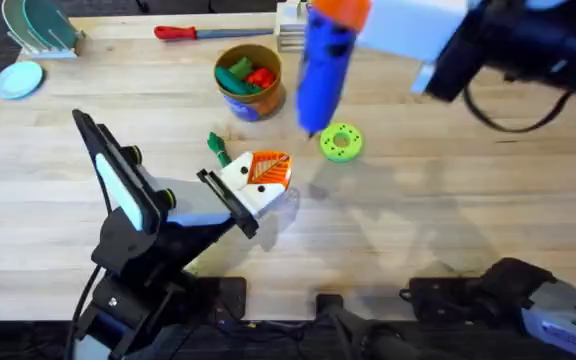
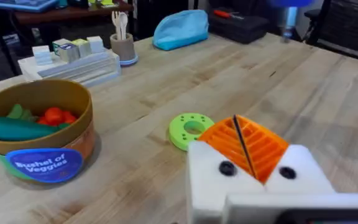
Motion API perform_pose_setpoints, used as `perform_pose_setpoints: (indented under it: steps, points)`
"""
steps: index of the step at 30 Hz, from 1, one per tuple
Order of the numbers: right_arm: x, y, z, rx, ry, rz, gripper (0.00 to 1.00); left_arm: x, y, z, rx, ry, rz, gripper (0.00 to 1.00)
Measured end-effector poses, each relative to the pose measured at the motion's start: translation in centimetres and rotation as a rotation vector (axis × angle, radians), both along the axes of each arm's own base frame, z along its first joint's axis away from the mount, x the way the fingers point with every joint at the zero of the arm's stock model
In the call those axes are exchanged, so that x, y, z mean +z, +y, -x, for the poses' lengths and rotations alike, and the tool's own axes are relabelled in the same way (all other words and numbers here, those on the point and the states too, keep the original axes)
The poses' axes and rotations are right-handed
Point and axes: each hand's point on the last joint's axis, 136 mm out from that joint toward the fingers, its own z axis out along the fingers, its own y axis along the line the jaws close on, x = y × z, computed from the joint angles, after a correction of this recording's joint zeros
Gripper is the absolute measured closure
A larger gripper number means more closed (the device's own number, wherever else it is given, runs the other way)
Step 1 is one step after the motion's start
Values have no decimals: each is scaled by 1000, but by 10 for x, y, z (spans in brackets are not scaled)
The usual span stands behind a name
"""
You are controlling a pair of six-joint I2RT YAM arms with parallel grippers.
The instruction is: Pick up the gripper from the table and insert it into the empty holder that is missing its gripper. Then pick up a screw, insert it into the mounting hole, and use the screwdriver to tighten it. Finally, clean up the table by picking up the vegetable and placing it into the bucket.
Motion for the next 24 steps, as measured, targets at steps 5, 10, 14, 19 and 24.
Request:
perform_pose_setpoints:
  steps: [5, 10, 14, 19, 24]
  points:
    - [5, 37, 32, 155, -25, -29, 982, 0, 0, 0, 0, 0, 0, 996]
    - [0, 73, 44, 254, -51, -50, 982, 0, 0, 0, 0, 0, 0, 996]
    - [-13, 89, 45, 286, -39, -35, 982, 0, 0, 0, 0, 0, 0, 996]
    - [-22, 94, 39, 275, -56, -11, 982, 0, 0, 0, 0, 0, 0, 996]
    - [-20, 93, 33, 237, -86, -8, 982, 0, 0, 0, 0, 0, 0, 996]
